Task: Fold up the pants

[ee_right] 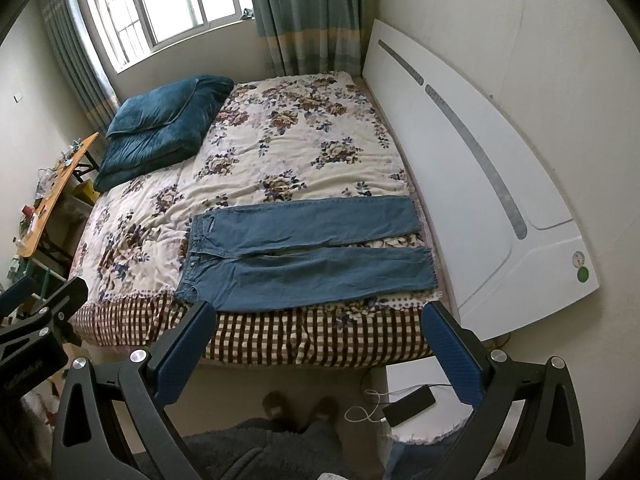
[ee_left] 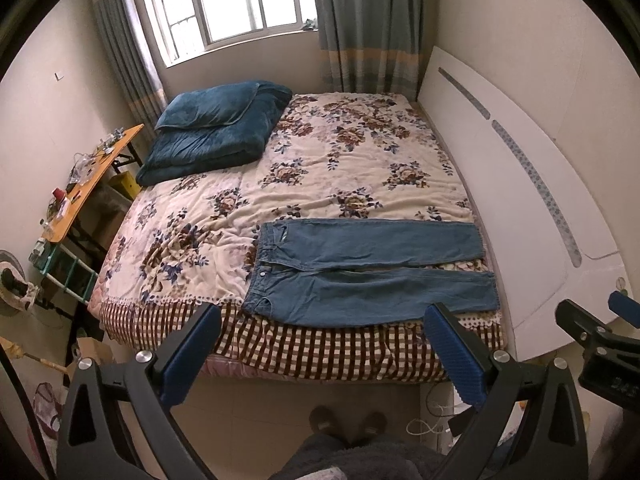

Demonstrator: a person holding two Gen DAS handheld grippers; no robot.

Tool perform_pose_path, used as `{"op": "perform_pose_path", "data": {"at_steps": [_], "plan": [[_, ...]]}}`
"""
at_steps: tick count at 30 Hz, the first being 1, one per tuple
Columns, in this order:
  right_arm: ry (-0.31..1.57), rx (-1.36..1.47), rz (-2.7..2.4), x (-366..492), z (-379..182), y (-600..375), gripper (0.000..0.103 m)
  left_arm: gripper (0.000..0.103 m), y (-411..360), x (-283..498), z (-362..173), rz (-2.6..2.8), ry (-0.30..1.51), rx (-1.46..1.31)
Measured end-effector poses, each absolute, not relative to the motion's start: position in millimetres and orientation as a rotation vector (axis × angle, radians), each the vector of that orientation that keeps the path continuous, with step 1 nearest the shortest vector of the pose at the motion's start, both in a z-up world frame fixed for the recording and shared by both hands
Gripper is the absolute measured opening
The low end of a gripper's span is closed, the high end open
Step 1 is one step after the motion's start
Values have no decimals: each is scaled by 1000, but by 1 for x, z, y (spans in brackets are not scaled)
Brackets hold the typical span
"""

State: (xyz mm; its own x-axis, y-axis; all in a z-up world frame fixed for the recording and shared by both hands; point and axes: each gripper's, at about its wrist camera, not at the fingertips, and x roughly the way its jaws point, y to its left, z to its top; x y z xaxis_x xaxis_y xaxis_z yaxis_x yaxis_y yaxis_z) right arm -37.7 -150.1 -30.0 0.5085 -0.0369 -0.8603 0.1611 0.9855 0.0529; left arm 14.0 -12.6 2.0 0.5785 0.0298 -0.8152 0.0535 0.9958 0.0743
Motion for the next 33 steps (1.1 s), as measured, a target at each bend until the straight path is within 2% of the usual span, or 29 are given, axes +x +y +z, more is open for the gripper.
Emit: {"op": "perform_pose_path", "data": {"at_steps": [8, 16, 24, 30, 33], "plan": [[1059, 159, -103, 22, -75, -163, 103, 103, -12, 71, -42, 57, 985, 85], [1142, 158, -142, 146, -147, -160, 103, 103, -3, 182, -104, 85, 1053, 119], [1296, 127, -209, 322, -267, -153, 103, 103, 8, 352, -202, 33, 1163, 234], [1408, -24, -118, 464, -395, -135, 103, 101, -9, 467, -317, -53, 1296, 413], [1473, -91, -8, 520, -459, -135, 103, 97, -26, 511, -385, -140, 1380, 537]]}}
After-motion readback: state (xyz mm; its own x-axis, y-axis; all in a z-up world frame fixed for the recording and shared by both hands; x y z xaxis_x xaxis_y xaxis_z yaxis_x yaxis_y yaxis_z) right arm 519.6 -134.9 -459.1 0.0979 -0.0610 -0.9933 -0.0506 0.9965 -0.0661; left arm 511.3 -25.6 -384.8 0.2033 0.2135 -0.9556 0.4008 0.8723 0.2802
